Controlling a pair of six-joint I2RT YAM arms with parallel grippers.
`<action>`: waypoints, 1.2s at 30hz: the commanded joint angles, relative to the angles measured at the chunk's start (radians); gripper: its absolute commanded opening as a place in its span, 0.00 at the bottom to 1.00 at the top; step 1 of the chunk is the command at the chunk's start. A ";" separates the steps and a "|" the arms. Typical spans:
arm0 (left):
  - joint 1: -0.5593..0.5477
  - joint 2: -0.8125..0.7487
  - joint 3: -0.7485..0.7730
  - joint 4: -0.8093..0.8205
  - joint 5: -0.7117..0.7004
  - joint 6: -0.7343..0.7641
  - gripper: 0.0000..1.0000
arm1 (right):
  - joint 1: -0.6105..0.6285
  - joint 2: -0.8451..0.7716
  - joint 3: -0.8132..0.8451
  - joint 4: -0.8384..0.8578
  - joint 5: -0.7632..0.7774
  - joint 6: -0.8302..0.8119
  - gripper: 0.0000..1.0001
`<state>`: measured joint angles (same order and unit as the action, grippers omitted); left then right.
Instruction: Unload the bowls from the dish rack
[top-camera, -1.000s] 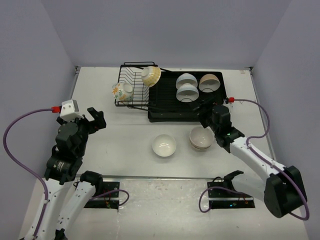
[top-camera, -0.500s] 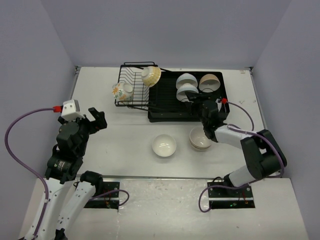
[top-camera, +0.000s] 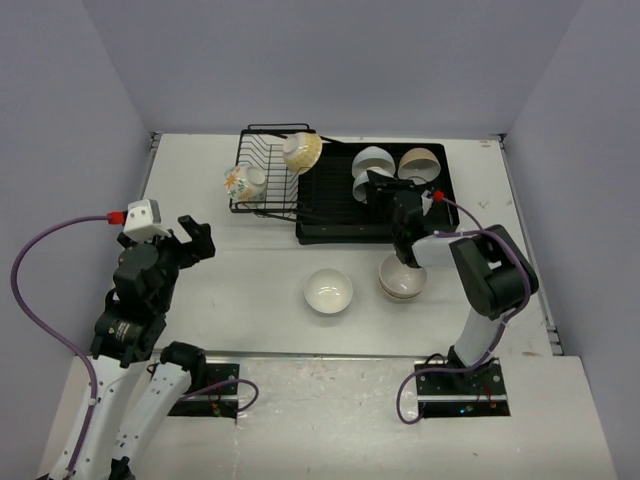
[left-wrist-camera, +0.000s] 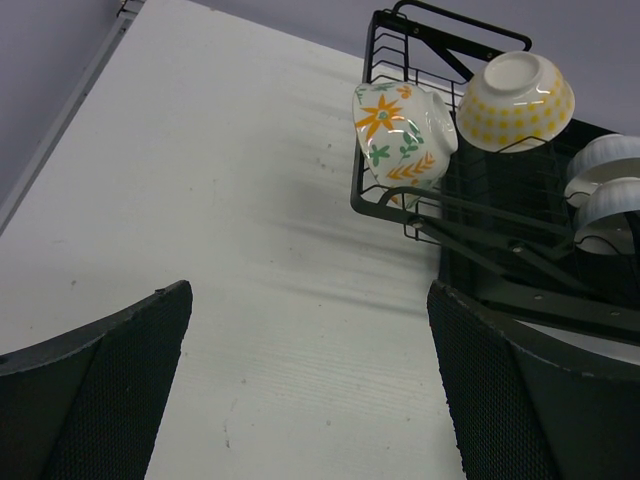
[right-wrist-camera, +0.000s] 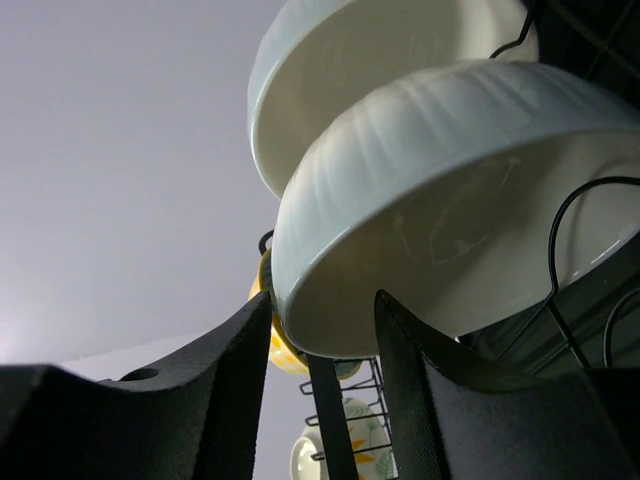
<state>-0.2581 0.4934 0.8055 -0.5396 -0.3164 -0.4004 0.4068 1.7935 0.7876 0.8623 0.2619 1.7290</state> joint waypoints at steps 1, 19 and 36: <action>-0.007 -0.004 0.000 0.038 0.017 0.020 1.00 | -0.005 0.006 0.044 0.066 0.071 0.003 0.46; -0.027 0.001 0.003 0.035 0.020 0.021 1.00 | -0.013 0.053 0.021 0.161 0.132 0.003 0.18; -0.027 0.002 0.004 0.032 0.022 0.021 1.00 | -0.014 0.096 -0.054 0.492 0.119 0.021 0.00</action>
<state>-0.2783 0.4927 0.8055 -0.5396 -0.3061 -0.4004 0.3923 1.8812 0.7338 1.1702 0.3504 1.7370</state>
